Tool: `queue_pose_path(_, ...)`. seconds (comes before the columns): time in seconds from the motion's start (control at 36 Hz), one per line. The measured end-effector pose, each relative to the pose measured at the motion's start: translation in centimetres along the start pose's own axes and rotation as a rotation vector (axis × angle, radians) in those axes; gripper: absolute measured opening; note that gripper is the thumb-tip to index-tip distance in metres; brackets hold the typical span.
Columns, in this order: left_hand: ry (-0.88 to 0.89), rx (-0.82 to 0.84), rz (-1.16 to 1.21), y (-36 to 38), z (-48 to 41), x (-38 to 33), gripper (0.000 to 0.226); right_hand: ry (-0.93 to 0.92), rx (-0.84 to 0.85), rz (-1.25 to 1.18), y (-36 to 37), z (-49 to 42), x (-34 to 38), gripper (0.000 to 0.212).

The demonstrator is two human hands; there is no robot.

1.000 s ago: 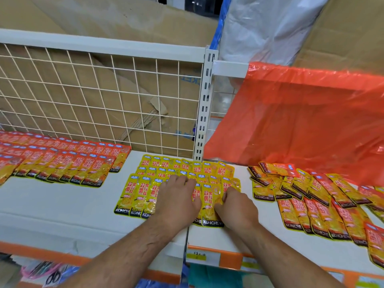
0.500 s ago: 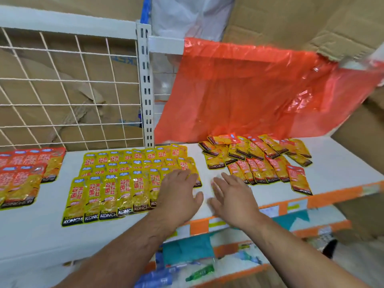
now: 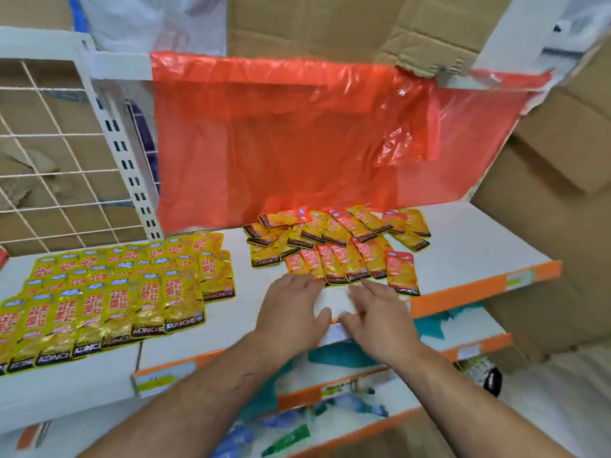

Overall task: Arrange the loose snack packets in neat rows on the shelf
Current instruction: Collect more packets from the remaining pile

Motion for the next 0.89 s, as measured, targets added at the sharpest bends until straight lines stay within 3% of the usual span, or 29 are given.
queue_pose_path(0.31,-0.172,-0.047,0.045,4.9,-6.2,-8.3,0.041,0.001,-0.060,-0.025,-4.4,-3.5,-11.8,0.043)
queue_pose_path(0.5,-0.304,-0.020,0.103,6.8,-9.5,-9.5,0.028,0.041,0.079,-0.137,-4.1,-6.8,-15.3,0.057)
queue_pose_path(0.75,-0.601,-0.089,0.147,6.8,-12.7,-8.5,0.044,0.026,0.115,-0.258,-3.8,-10.5,-16.9,0.068)
queue_pose_path(0.89,-0.656,-0.110,0.141,7.2,-12.9,-8.0,0.048,0.010,0.118,-0.295,-3.4,-10.9,-17.8,0.069)
Point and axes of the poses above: each hand's wrist, its own z-axis away from the middle knuckle, its own y-axis out of the palm, x = y × z, the point moved 8 cm from there along -z, towards the middle knuckle, and after that the axes turned 9 degrees about x, right-handed, at the moved point
